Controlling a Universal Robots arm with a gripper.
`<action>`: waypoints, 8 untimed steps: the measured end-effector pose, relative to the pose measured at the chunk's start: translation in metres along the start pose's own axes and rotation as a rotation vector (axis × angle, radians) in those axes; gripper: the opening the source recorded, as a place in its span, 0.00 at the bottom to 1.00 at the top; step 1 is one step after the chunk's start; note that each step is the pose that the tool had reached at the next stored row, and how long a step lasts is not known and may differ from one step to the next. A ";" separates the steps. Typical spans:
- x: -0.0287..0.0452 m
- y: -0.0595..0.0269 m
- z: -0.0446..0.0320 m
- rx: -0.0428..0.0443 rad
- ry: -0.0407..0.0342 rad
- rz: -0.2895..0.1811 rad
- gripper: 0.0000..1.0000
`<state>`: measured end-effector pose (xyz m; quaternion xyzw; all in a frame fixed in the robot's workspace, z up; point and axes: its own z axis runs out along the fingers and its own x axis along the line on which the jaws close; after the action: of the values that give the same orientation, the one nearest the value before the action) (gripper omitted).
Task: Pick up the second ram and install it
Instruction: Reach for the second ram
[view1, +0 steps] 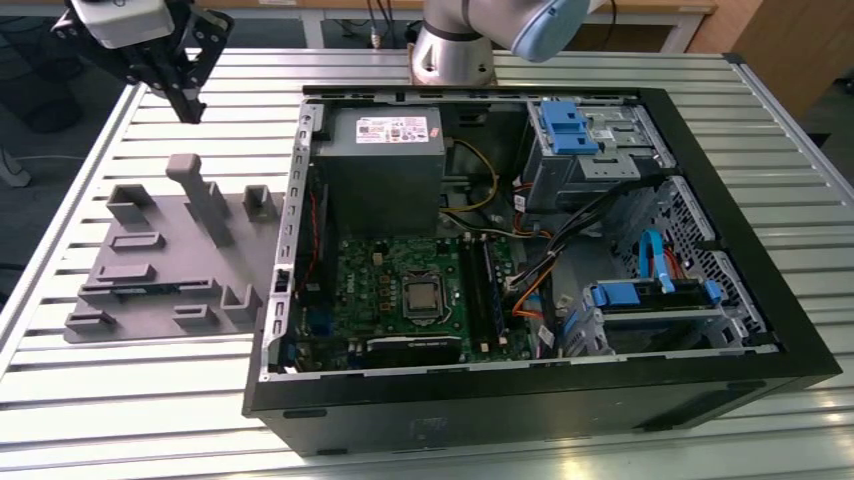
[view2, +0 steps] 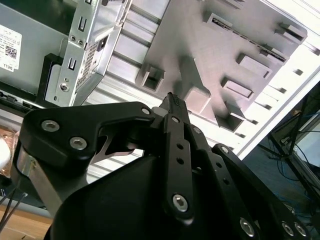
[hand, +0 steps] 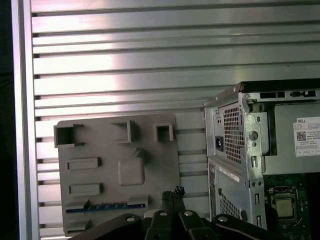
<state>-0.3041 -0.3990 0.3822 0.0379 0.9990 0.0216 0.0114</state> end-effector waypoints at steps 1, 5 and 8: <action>0.0009 -0.0001 0.0001 0.0000 0.0000 0.000 0.11; 0.0044 -0.0003 0.0002 -0.0001 0.0000 0.000 0.11; 0.0072 -0.0005 0.0003 0.0000 0.0000 0.000 0.11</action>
<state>-0.3113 -0.3989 0.3817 0.0379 0.9990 0.0217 0.0114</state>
